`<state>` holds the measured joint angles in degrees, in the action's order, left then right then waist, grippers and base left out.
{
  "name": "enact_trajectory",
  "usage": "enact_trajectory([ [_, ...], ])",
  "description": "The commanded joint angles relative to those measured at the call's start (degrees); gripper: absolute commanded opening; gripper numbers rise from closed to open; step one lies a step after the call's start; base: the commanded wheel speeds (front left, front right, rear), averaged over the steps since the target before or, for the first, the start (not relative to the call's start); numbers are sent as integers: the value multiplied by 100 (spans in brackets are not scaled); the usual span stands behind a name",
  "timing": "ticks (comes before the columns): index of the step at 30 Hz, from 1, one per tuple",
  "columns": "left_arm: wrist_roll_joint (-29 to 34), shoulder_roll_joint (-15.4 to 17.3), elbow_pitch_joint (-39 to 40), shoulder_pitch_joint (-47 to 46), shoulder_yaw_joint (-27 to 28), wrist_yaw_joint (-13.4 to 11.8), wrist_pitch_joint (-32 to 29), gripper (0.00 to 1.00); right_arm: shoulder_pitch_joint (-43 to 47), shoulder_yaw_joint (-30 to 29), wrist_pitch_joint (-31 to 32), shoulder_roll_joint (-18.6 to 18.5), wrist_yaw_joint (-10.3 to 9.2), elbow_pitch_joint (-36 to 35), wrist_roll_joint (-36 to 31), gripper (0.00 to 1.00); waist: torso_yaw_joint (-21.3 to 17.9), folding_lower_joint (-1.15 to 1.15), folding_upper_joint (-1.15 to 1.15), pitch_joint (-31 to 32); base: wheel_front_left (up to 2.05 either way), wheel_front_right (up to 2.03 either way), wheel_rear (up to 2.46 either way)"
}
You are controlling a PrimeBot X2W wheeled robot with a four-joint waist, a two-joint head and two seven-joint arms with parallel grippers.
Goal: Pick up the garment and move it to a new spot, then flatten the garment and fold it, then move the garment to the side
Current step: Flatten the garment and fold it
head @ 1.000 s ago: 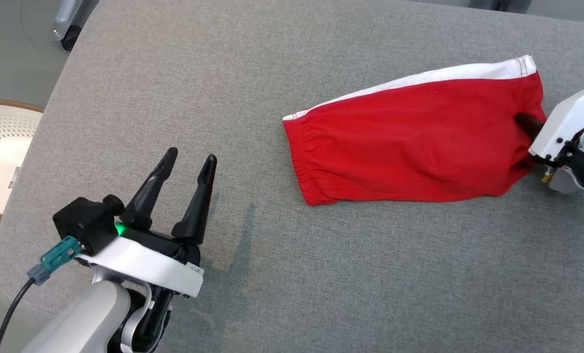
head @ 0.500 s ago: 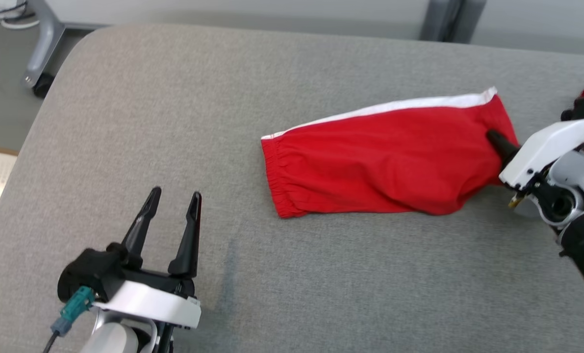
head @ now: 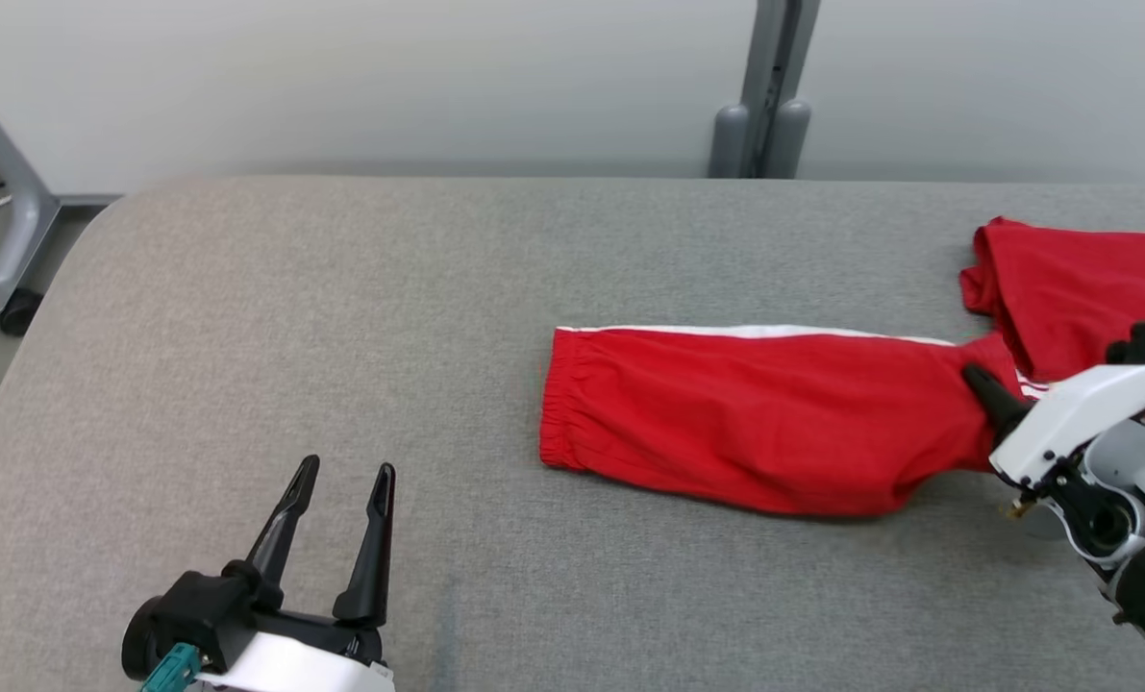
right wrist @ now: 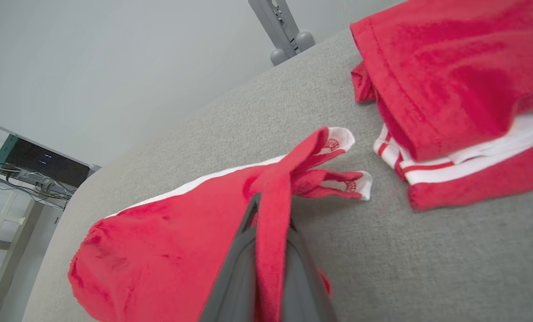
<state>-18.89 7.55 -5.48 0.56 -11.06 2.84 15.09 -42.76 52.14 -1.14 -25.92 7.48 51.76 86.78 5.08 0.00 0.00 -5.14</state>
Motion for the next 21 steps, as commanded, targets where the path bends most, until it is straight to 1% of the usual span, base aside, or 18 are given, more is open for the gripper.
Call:
enact_trajectory([
  [1,64,-8,-2,46,45,25,6,100,101,-16,-48,-26,3,-38,59,0,-73,0,0,73,0,0,0],
  [8,295,-216,-13,7,186,223,6,100,194,-64,-200,-223,3,-167,43,0,-99,0,0,79,0,0,0],
  [10,354,-268,-25,-13,209,259,6,100,91,-22,-227,-312,3,-170,-63,0,-78,0,0,68,0,0,0],
  [14,425,-354,-104,-61,187,324,6,100,-183,124,-200,-320,3,-271,-296,0,13,0,0,69,0,0,0],
  [18,443,-391,-161,-134,199,372,6,100,-490,297,-68,-166,3,-441,-487,0,166,0,0,83,0,0,0],
  [21,455,-412,-235,-119,213,408,6,100,-593,368,16,58,3,-540,-500,0,285,0,0,139,0,0,0],
])
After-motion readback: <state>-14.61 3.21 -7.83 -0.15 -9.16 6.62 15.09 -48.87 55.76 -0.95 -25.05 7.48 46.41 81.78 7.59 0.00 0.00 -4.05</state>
